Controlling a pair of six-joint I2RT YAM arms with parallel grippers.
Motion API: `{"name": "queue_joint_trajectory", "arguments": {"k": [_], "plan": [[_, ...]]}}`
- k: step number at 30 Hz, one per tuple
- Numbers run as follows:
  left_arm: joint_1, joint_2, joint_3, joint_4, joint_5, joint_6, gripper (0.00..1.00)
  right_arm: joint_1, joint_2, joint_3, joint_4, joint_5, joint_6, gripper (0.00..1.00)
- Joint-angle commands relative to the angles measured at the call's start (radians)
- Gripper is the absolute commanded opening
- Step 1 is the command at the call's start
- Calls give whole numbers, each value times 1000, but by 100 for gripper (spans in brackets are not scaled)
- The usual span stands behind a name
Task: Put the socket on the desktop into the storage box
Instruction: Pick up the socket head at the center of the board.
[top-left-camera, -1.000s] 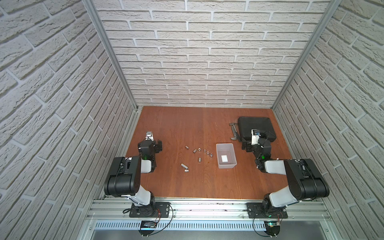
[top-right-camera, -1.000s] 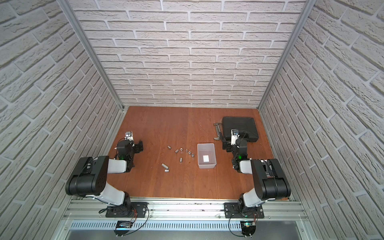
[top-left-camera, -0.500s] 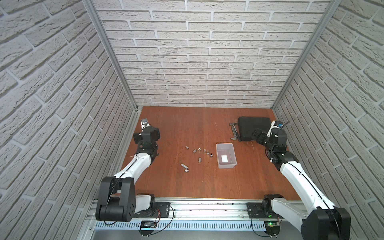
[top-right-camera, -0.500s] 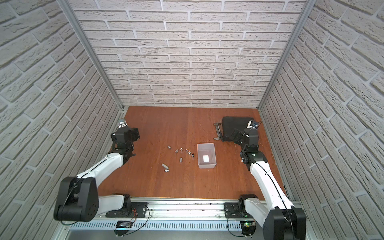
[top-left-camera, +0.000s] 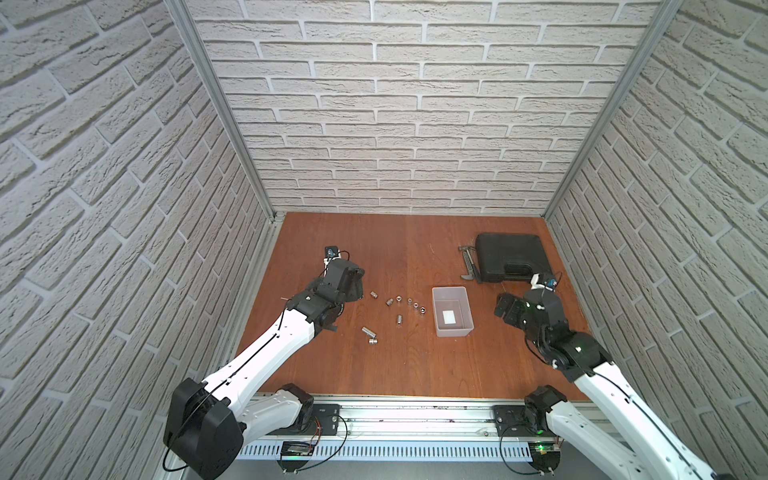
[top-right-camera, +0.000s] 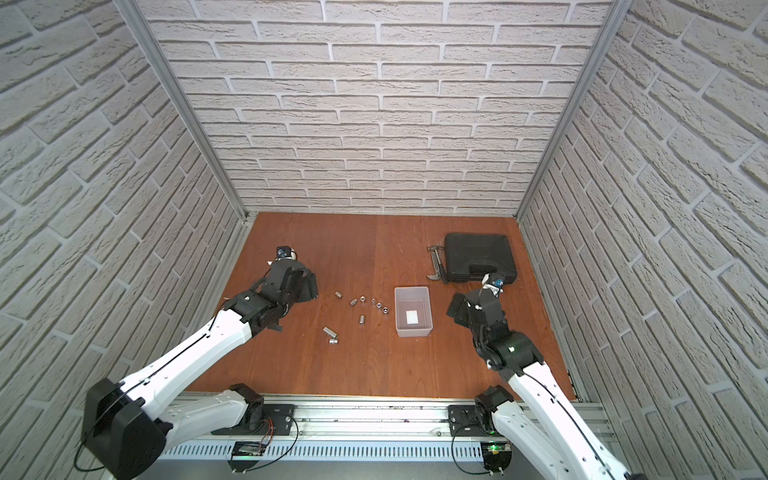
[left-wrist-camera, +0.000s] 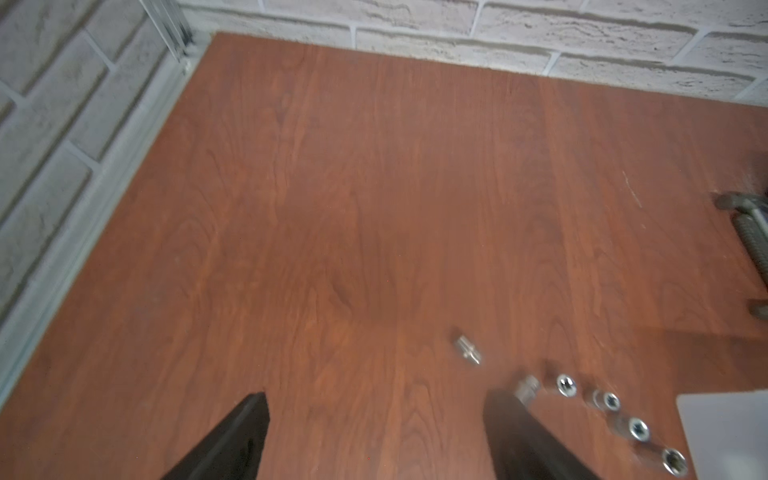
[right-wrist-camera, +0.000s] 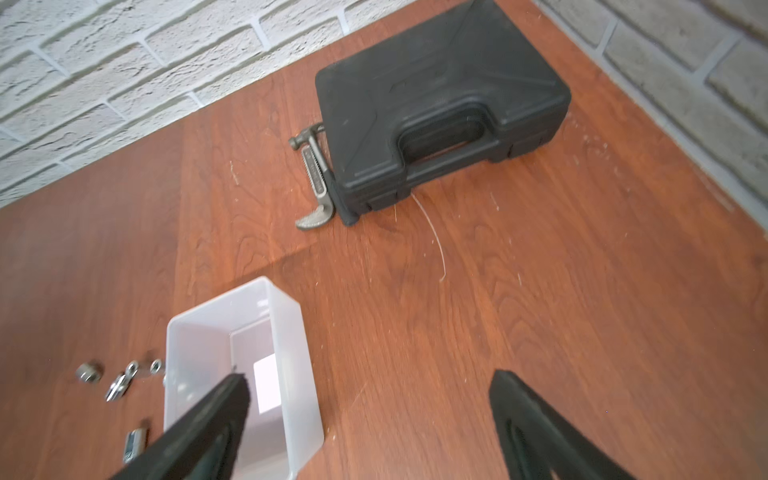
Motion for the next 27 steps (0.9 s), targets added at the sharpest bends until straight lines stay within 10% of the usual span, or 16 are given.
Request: {"name": "queue_joint_trajectory", "arguments": {"k": [1,10,27], "plan": [[-32,-47,-47,-88,113,-100,78,24,105,50,1,-185,41,79],[-68,98,-81,20,272,-181,68,298,443,338,-136,-108,-20,51],[-221,508,175,154,376,-180,44,379,594,427,-89,-115,-34,46]]}}
